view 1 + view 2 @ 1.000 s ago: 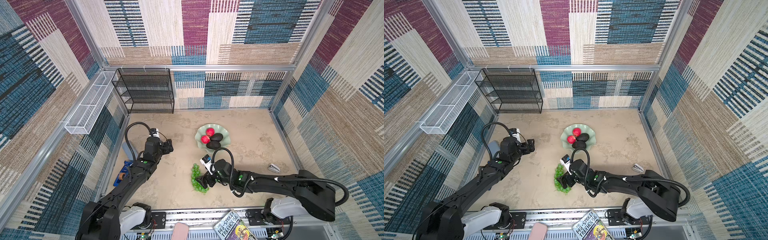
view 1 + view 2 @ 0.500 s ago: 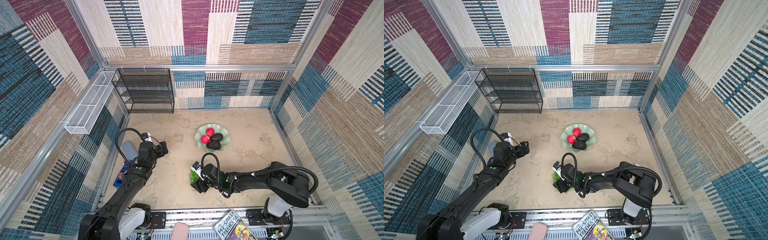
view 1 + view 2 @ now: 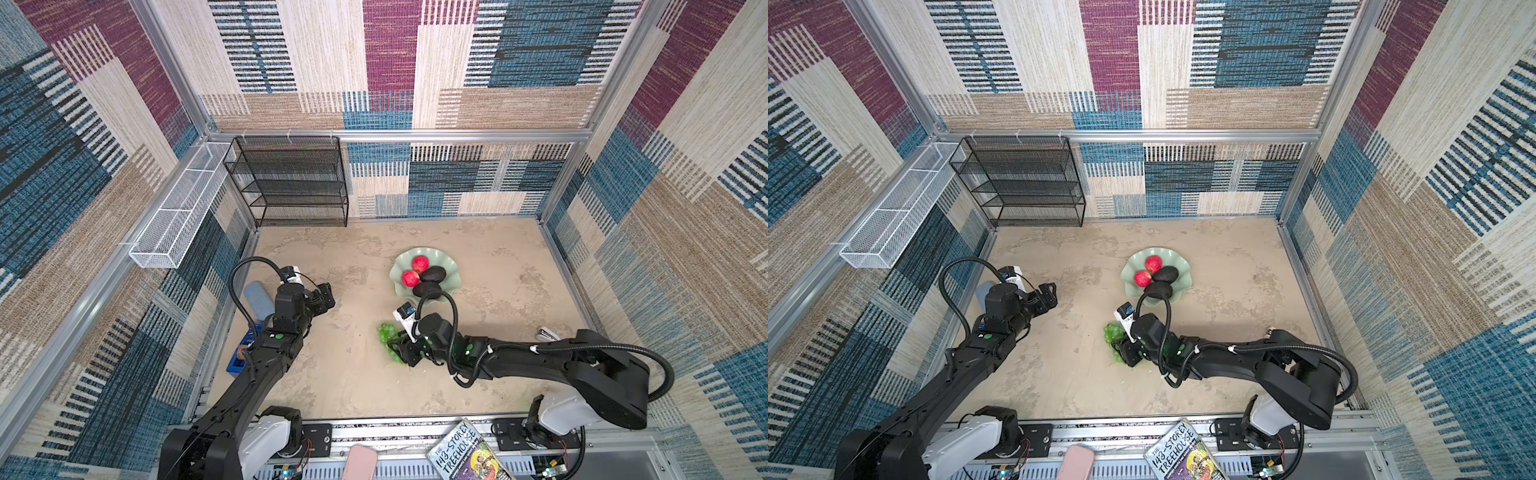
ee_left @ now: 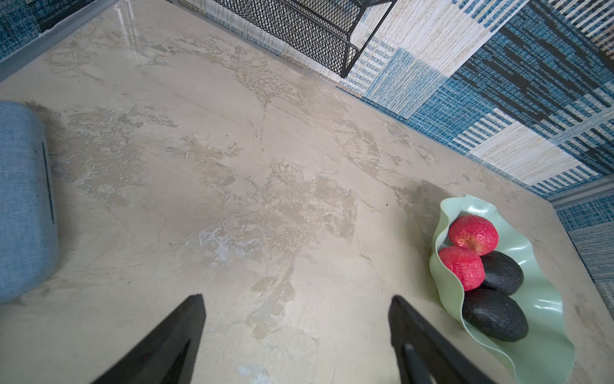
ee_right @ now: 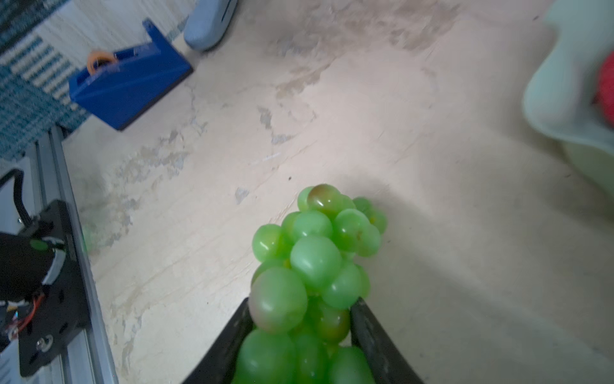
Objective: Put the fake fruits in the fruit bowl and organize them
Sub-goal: 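Grasp the green grapes with the right gripper while the left arm withdraws, then lay the grapes into the bowl on the fruit and open the right gripper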
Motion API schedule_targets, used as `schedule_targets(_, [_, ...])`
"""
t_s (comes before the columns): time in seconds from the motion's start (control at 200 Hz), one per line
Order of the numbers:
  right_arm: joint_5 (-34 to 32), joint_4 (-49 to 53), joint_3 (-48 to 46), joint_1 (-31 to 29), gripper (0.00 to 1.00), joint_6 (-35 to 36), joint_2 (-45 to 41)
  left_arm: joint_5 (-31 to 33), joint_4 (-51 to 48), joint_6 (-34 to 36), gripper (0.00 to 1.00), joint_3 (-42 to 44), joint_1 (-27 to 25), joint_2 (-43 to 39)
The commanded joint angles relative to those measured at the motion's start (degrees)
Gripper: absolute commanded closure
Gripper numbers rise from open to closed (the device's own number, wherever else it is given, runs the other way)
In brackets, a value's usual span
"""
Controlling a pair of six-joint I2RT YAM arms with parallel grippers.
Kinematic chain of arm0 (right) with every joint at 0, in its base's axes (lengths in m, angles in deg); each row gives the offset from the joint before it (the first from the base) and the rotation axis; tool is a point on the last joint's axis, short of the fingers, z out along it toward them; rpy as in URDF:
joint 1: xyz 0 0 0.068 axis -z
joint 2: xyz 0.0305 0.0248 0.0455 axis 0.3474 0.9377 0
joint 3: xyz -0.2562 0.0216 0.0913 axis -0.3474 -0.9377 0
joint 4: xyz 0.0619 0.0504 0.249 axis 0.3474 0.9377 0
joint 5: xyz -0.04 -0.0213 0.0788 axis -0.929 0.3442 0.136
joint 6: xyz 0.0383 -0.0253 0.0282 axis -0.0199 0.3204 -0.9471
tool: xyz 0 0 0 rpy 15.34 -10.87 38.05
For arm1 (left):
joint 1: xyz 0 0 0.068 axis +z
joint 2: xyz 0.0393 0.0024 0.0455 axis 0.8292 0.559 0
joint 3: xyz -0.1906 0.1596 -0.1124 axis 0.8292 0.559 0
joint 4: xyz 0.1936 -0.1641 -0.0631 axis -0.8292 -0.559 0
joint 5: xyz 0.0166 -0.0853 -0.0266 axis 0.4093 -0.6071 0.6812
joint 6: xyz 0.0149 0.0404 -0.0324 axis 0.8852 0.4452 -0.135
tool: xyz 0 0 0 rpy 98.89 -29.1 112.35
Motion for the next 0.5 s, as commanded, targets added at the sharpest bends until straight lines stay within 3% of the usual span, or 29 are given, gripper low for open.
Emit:
schedule_targets(0.0, [2.28,-3.95,1.55,4.46,0.54,0.28,-3.09,-0.98,1.76,-0.84,0.11,-0.18,0.21,-0.09])
schedule_targets(0.205, [3.60,-4.63,8.22,13.91,0.54,5.97,-3.61,-1.30,1.75,-0.93,0.11,-0.39,0.47,-0.02])
schedule_targets(0.496, [7.15,-9.44,15.17,22.55,0.54,9.90,6.74,-1.11,1.06,-0.43,0.11,-0.44,0.99,-0.76])
